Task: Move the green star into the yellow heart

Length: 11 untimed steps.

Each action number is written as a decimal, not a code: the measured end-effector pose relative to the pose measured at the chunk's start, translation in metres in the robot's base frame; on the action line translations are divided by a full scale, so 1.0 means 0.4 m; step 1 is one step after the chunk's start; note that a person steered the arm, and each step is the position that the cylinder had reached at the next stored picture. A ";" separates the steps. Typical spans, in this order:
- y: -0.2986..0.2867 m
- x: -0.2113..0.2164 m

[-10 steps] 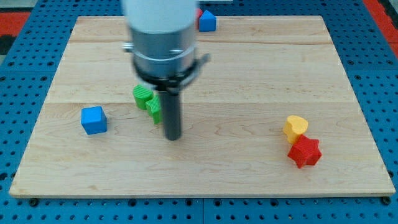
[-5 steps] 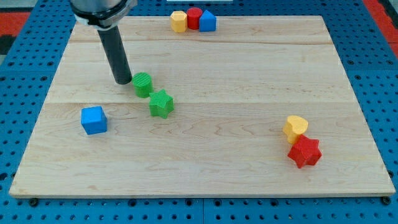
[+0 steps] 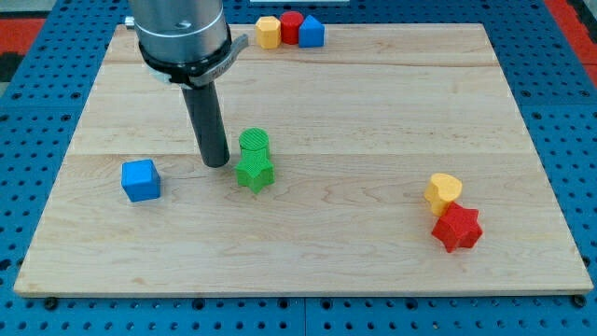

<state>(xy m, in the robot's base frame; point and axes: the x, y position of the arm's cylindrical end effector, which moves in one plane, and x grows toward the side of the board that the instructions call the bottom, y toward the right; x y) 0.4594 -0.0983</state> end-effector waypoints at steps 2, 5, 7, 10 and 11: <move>0.139 0.147; 0.477 0.141; 0.476 0.120; 0.393 0.036; 0.378 -0.073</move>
